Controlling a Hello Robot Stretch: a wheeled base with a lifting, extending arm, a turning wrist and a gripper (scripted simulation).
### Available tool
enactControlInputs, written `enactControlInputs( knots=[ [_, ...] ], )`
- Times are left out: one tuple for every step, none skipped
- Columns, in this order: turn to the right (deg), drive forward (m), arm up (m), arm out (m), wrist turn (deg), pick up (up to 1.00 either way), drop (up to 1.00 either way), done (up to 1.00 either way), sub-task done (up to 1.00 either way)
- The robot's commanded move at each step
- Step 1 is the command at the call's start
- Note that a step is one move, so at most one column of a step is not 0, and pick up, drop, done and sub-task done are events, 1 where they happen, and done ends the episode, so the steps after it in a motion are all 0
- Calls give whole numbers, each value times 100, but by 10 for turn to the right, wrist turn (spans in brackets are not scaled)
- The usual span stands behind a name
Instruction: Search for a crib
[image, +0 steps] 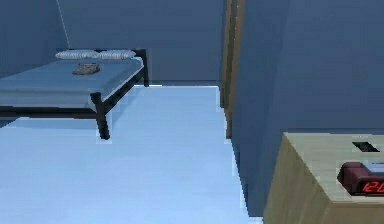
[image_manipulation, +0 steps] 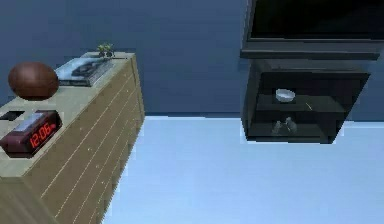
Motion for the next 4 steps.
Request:
enactControlInputs(
  knots=[
    [-60,0,0,0,0,0,0,0,0],
    [0,40,0,0,0,0,0,0,0],
    [0,100,0,0,0,0,0,0,0],
    [30,0,0,0,0,0,0,0,0]
  ],
)
